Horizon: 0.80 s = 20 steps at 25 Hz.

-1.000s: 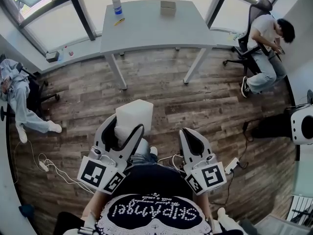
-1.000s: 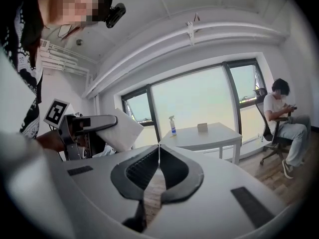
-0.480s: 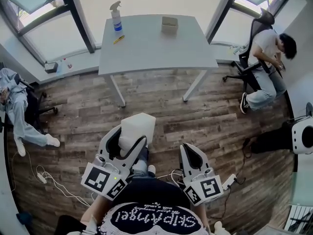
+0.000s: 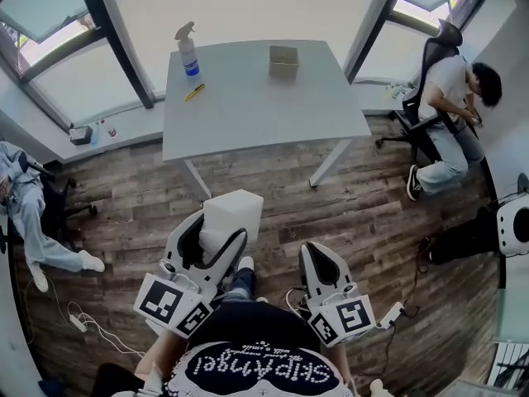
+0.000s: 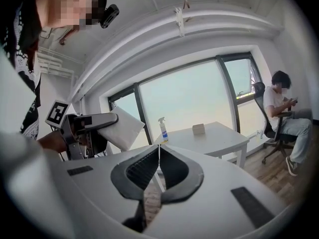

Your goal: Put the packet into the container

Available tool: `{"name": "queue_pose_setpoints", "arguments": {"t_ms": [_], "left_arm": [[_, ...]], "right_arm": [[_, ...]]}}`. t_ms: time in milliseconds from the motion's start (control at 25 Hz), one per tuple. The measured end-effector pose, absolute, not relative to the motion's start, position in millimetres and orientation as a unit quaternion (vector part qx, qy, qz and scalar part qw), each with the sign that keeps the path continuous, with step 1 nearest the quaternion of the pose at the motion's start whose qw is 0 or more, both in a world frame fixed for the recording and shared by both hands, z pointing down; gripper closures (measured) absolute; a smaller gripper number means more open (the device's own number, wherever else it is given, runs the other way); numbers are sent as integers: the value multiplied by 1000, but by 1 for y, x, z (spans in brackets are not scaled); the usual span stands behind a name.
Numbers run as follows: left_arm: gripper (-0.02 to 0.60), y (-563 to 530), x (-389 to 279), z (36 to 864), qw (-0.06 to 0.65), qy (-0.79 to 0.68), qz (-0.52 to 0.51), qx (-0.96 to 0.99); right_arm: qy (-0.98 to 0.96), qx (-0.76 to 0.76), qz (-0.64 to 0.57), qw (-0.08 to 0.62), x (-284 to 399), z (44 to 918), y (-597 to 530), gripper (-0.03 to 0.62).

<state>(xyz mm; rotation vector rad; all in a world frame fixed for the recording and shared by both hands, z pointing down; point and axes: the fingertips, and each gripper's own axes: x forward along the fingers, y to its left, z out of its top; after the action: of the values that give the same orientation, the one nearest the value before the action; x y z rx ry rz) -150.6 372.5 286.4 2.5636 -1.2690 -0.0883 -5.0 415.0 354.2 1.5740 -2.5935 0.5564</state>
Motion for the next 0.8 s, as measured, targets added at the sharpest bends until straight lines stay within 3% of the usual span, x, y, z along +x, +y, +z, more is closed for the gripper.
{"name": "queue_pose_setpoints", "arguments": {"t_ms": [800], "left_arm": [[304, 304, -165, 285, 133, -436, -40, 889]], "right_arm": [[-833, 521, 185, 22, -17, 359, 354, 579]]}}
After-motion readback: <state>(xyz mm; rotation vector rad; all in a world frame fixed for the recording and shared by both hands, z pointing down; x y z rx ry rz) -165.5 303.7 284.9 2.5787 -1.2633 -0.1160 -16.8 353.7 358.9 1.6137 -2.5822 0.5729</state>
